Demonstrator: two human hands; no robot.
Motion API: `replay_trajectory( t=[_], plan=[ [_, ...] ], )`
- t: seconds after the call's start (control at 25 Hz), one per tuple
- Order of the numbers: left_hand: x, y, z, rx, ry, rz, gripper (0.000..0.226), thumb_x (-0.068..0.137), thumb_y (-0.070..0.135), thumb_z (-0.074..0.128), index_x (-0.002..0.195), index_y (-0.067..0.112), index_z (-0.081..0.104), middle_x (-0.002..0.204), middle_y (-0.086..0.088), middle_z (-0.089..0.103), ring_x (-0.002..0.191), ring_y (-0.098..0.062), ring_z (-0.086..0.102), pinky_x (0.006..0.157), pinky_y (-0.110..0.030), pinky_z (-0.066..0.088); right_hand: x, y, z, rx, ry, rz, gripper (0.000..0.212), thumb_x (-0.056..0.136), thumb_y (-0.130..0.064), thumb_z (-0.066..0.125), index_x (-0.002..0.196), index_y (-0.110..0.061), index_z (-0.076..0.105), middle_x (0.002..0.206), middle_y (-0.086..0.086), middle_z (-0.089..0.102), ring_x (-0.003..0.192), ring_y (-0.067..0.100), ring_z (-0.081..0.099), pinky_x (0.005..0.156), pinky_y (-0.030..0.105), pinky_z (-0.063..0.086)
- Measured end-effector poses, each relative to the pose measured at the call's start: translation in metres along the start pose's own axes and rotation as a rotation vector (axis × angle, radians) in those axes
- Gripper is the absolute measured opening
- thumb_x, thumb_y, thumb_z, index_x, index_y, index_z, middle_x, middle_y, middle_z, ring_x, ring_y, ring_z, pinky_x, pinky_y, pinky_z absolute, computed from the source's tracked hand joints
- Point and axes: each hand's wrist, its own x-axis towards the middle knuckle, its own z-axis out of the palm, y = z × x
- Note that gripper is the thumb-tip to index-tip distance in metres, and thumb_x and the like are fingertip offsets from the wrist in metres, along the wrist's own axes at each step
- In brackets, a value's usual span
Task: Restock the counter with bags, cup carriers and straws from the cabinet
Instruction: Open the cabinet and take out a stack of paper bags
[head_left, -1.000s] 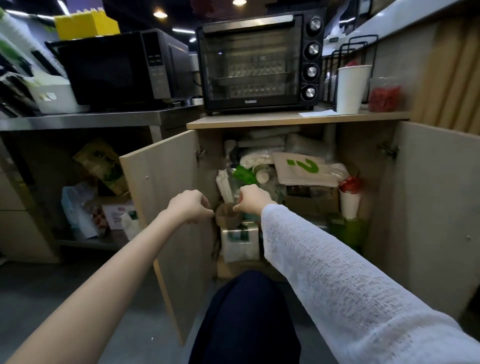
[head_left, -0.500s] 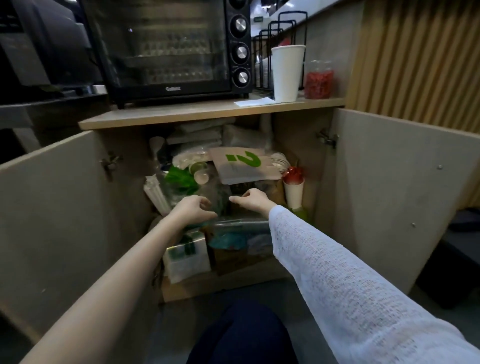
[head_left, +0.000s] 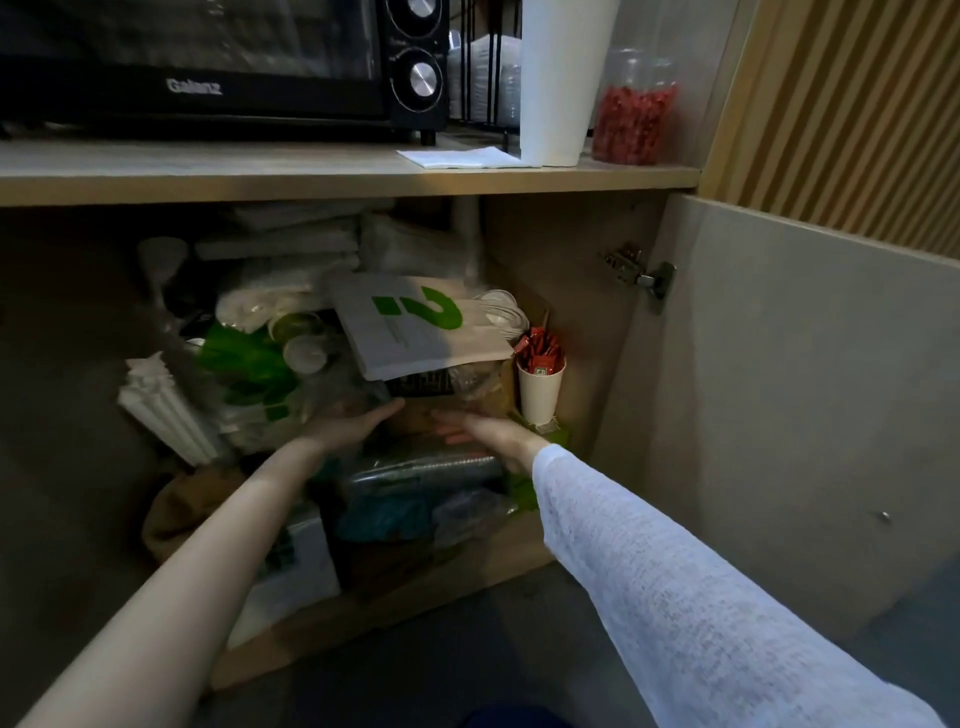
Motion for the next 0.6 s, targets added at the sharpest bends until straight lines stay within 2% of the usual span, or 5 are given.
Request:
replay_trajectory(
  t=[0.12,0.24,0.4,0.48,0.6],
  plan=[
    [0.029,0.005,-0.004,-0.158,-0.118,-0.016,0.084,0.074,0.068,0.062,0.136,0.014,0.048,0.134,-0.012,0.057,0.113,-0.029,0.058,0.099,-0.039,0.047,0.031,-0.001,0.006,0.185,-0.009,-0.011,0.05,0.095,-0.048,0.051,0.136,-0.02,0.051,0.131,0.003,0.061,0.119,0.018,0.058,0.104,0.037,0.045],
    [0.059,0.016,-0.004,-0.341,-0.071,0.045,0.07,0.082,0.055,0.064,0.139,0.019,0.044,0.132,-0.008,0.058,0.11,-0.026,0.061,0.088,-0.037,0.052,0.064,-0.009,0.011,0.347,-0.003,-0.034,0.055,0.091,-0.051,0.054,0.135,-0.018,0.05,0.127,0.007,0.063,0.115,0.021,0.06,0.101,0.039,0.049],
    [0.085,0.024,0.0,-0.393,-0.037,0.056,0.07,0.077,0.049,0.073,0.134,0.021,0.045,0.127,-0.01,0.061,0.104,-0.028,0.066,0.089,-0.045,0.055,0.094,-0.022,0.014,0.47,0.01,-0.034,0.06,0.089,-0.055,0.056,0.137,-0.02,0.049,0.125,0.007,0.062,0.109,0.022,0.063,0.091,0.036,0.053],
    [0.094,0.026,0.004,-0.431,-0.013,0.047,0.058,0.083,0.036,0.072,0.132,0.019,0.046,0.126,-0.008,0.06,0.106,-0.031,0.065,0.092,-0.047,0.054,0.106,-0.027,0.014,0.507,0.021,-0.02,0.059,0.089,-0.054,0.057,0.135,-0.018,0.052,0.122,0.006,0.064,0.101,0.02,0.066,0.081,0.032,0.055],
    [0.109,0.028,0.006,-0.604,-0.029,0.023,0.061,0.084,0.021,0.072,0.138,0.018,0.042,0.125,-0.006,0.052,0.112,-0.029,0.058,0.096,-0.047,0.051,0.117,-0.032,0.013,0.607,0.056,0.004,0.046,0.091,-0.046,0.058,0.125,-0.015,0.056,0.114,0.008,0.067,0.094,0.019,0.067,0.076,0.031,0.055]
  ],
)
